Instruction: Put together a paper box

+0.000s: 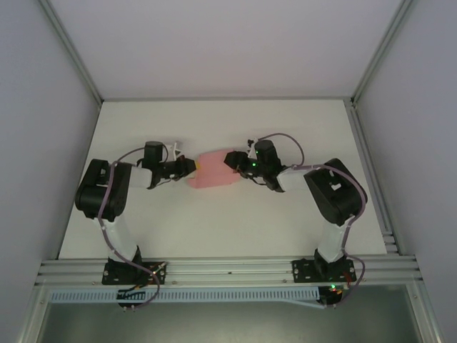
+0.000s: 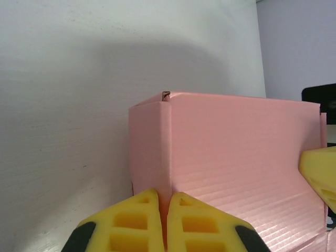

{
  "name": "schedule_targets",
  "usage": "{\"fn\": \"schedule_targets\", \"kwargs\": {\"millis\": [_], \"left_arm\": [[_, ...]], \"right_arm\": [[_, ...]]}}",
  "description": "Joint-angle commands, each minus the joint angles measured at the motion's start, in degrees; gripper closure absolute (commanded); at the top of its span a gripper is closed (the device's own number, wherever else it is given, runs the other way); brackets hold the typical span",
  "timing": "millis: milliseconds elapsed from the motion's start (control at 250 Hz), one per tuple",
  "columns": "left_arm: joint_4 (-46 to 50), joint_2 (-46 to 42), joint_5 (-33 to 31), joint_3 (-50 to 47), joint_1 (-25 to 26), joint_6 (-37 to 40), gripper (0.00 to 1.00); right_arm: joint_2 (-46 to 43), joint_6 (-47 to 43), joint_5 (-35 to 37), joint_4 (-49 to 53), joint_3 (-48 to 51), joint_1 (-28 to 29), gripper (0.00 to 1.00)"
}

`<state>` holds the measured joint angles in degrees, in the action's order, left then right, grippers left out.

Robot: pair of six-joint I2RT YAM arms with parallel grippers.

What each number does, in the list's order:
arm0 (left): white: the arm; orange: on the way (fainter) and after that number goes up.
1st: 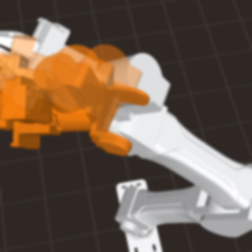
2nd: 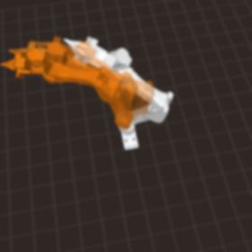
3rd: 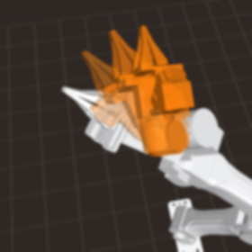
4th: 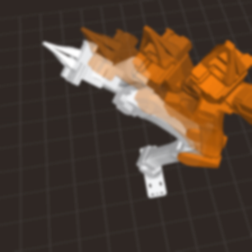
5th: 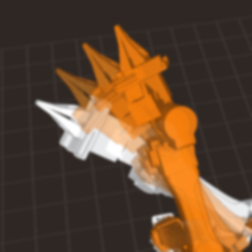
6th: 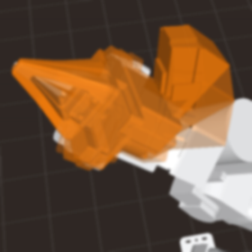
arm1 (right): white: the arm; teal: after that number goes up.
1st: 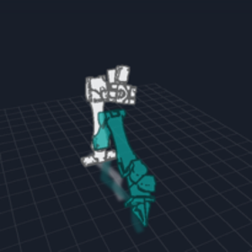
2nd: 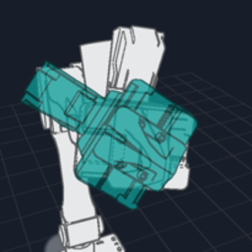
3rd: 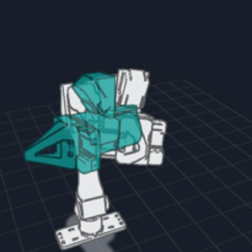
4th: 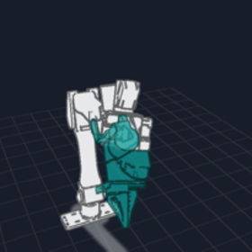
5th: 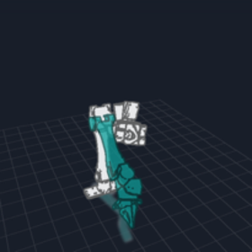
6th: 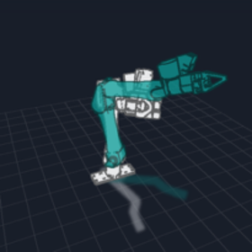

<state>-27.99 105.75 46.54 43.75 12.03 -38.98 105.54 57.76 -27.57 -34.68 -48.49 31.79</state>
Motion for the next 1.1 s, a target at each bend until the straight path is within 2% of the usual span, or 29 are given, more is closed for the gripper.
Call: {"fn": "schedule_targets", "kwargs": {"millis": [0,48,124,192,208,220,351,415,491,563,651,723,866,986,1094], "left_arm": [[-4.11,-3.33,2.45,0.06,-0.16,-0.43,0.84],[-3.08,-4.89,2.50,0.99,-0.12,0.49,0.76],[0.58,-7.59,2.07,3.04,-0.11,3.54,0.48],[6.12,-10.66,-0.36,5.08,-0.08,8.18,0.17],[7.59,-11.48,-1.42,5.61,-0.06,9.48,0.03],[8.84,-12.06,-2.33,5.93,0.03,10.44,0.01],[19.64,-18.39,-15.45,9.18,2.20,20.17,0.00],[21.73,-20.73,-17.72,10.01,4.50,24.48,0.00],[22.57,-23.92,-18.32,9.86,7.98,30.63,0.00],[23.42,-27.39,-22.66,9.05,12.94,37.84,0.00],[24.71,-31.45,-31.01,7.98,21.35,48.03,0.00],[26.03,-33.60,-34.73,7.49,27.64,54.60,0.00],[30.07,-35.32,-36.60,8.42,35.63,60.96,0.00],[31.09,-35.71,-43.18,7.90,41.15,65.60,0.00],[32.40,-33.84,-49.54,7.30,44.05,72.05,0.00]], "right_arm": [[-3.35,0.01,-1.39,-1.12,0.77,-0.14,0.57],[-4.37,-0.36,-1.40,-0.12,0.91,-0.38,0.58],[-6.41,-0.42,-1.00,1.55,1.54,-0.70,0.60],[-8.63,-0.24,-0.50,4.07,2.00,-1.14,0.59],[-9.20,-0.01,-0.20,5.07,2.07,-1.22,0.59],[-9.68,0.03,-0.12,5.98,2.05,-1.27,0.58],[-13.86,-0.41,2.67,22.35,-0.49,-1.92,0.57],[-15.01,-0.39,3.27,32.22,-3.04,-2.52,0.60],[-16.10,0.15,0.78,40.01,-5.30,-3.75,0.61],[-17.68,1.22,-2.67,43.30,-5.88,-4.86,0.61],[-19.97,3.18,-5.44,48.51,-6.64,-6.44,0.62],[-21.49,4.64,-7.63,52.74,-7.43,-8.15,0.62],[-23.05,8.40,-12.83,55.23,-7.52,-10.73,0.62],[-22.72,13.21,-17.41,53.84,-6.23,-12.24,0.62],[-21.79,18.03,-21.85,49.49,-4.37,-13.25,0.62]]}}
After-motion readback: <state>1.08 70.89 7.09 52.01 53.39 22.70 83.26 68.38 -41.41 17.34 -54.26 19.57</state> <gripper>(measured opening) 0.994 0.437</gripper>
